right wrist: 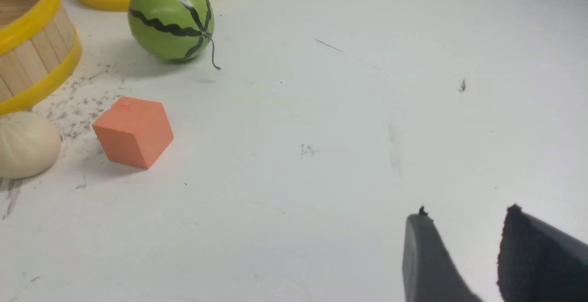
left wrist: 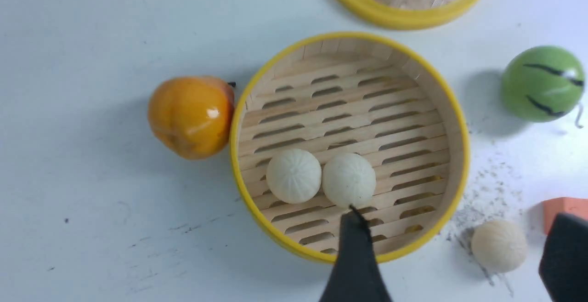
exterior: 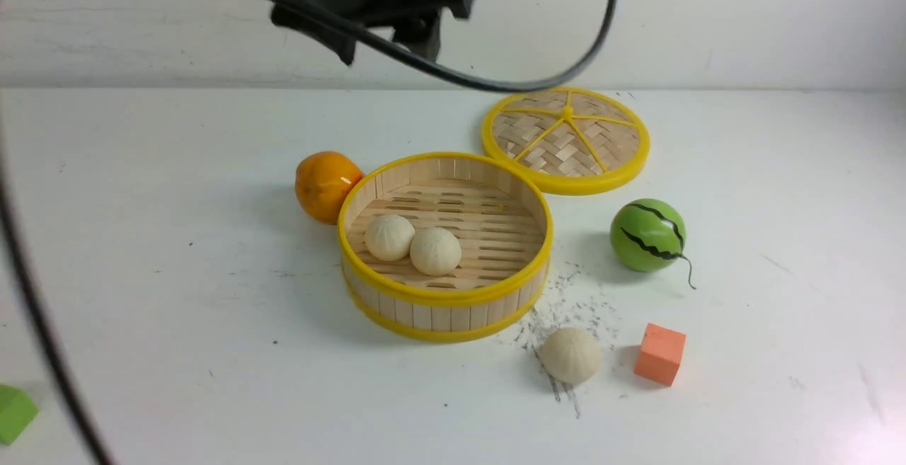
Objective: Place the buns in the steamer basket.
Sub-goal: Use the right arm to grab a steamed stuffed bun
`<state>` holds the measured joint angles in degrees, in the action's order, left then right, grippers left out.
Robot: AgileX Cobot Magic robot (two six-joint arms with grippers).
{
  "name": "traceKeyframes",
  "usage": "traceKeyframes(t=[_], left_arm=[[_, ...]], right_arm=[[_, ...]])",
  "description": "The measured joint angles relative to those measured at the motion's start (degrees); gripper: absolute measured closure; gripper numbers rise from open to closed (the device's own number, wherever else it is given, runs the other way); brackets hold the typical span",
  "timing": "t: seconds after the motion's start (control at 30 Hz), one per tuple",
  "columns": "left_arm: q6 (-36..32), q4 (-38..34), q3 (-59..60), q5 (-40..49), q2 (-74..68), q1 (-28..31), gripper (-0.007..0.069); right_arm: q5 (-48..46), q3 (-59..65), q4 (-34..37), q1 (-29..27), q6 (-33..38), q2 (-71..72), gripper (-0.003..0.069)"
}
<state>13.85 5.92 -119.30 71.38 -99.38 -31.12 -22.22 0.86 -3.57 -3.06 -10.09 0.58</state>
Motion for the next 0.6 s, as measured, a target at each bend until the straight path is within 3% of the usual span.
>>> traceKeyframes(t=[0.13,0.4,0.6], left_arm=[[0.7,0.0,5.7,0.0,7.8,0.0,0.0248],[0.5,0.0,34.1,0.0,28.0,0.0,0.0613],[0.0,0.0,52.4,-6.5,43.1,0.0,0.0638]], right_arm=[[0.0,0.0,0.0,0.0,0.0,0.0,0.0419],[0.0,0.0,0.0,0.0,0.0,0.0,0.0419],[0.0,0.0,0.0,0.0,0.0,0.0,0.0419]])
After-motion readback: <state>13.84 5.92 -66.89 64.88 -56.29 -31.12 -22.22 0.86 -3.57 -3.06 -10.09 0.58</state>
